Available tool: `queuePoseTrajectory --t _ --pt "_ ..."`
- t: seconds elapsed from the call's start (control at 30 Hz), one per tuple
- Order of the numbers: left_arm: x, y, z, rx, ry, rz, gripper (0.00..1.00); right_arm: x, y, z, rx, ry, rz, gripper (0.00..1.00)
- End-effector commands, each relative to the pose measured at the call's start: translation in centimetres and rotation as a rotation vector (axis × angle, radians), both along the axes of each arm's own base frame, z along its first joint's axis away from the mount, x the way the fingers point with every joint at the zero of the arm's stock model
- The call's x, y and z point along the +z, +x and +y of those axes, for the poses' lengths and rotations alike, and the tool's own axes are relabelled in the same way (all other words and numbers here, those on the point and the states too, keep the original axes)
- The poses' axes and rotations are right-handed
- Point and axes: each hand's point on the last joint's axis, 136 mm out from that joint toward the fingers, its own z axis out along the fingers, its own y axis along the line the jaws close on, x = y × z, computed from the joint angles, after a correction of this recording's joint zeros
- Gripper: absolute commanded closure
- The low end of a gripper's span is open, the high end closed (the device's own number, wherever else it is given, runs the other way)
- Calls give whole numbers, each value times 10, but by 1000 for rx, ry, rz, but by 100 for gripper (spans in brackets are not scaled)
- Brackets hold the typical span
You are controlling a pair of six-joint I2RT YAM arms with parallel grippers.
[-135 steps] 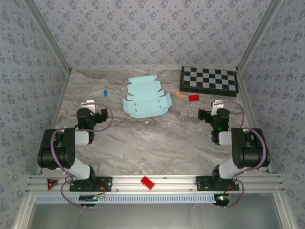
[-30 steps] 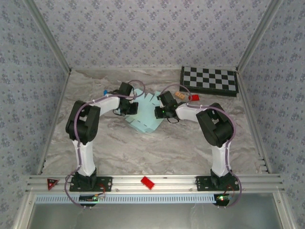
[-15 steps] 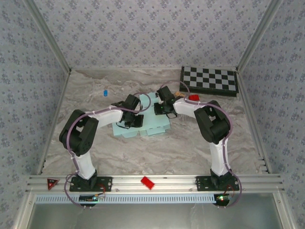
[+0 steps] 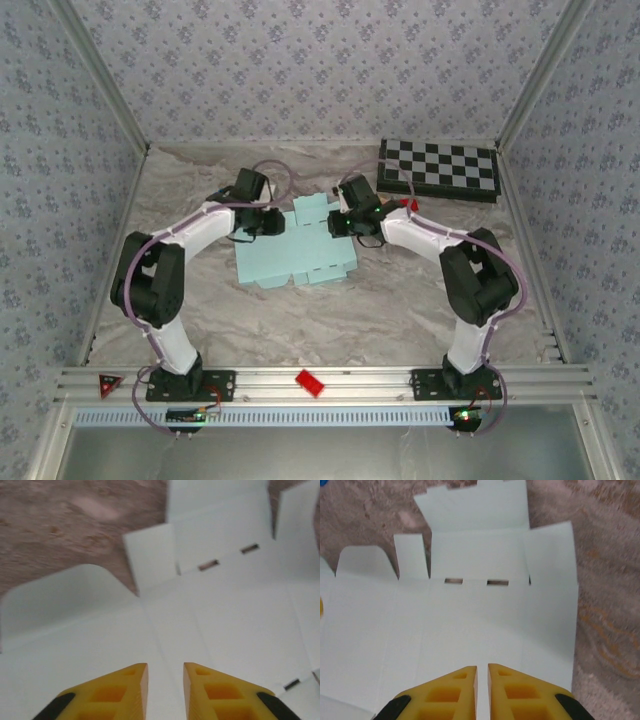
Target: Fold the paper box
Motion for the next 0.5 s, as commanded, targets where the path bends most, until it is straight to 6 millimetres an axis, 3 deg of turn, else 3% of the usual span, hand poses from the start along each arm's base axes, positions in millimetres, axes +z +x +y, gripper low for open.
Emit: queuePoseTrajectory --t 0.0,0.2,0.47 --pt "-12 3 6 -52 17 24 80 -24 -29 0 -2 -3 92 86" --pt "-35 -3 16 -51 34 71 95 -52 -48 5 -5 -14 149 88" --pt "-60 -45 29 0 67 159 95 -74 -43 -5 -22 -71 197 89"
